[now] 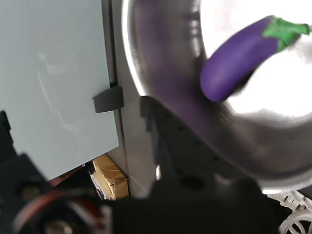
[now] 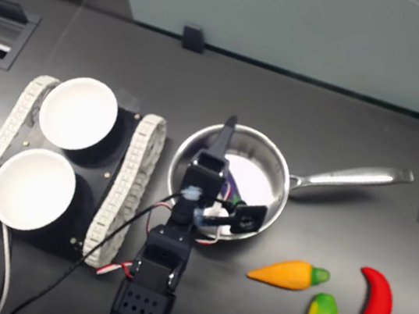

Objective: Pick up the brinjal and place them in the pan

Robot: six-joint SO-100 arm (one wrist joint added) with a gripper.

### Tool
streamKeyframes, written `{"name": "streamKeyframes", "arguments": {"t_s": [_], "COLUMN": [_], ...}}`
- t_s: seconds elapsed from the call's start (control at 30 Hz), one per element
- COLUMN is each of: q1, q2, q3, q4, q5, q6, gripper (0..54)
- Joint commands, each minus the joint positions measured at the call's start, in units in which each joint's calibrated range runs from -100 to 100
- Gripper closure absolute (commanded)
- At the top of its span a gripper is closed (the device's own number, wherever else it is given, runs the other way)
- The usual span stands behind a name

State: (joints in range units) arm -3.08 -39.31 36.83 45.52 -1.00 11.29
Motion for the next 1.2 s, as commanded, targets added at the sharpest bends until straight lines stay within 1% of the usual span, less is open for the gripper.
{"name": "streamKeyframes", "arguments": {"t_s": [0.0,0.1,0.23,0.33,0.7,0.8,0.9,1.07,1.17], "q1": [-0.2,-0.4,-0.6,-1.0,-2.2,-1.6,-1.5,-0.4,0.8], "q2": [-6.2,-9.4,-14.4,-19.0,-30.1,-32.5,-34.7,-38.4,-41.5], "q3": [-1.3,-0.7,0.5,2.3,6.6,6.8,6.8,8.1,9.4], "q4": [1.0,1.5,2.2,2.2,2.5,3.7,5.2,8.5,11.9], "q5": [0.4,0.4,0.4,0.4,1.2,1.3,1.7,2.3,2.8], "q6": [-0.5,-0.5,-0.5,-0.5,-0.5,-2.4,-3.1,-3.4,-3.4], "gripper": [14.0,19.0,28.7,34.6,49.8,51.6,53.3,53.6,53.6]}}
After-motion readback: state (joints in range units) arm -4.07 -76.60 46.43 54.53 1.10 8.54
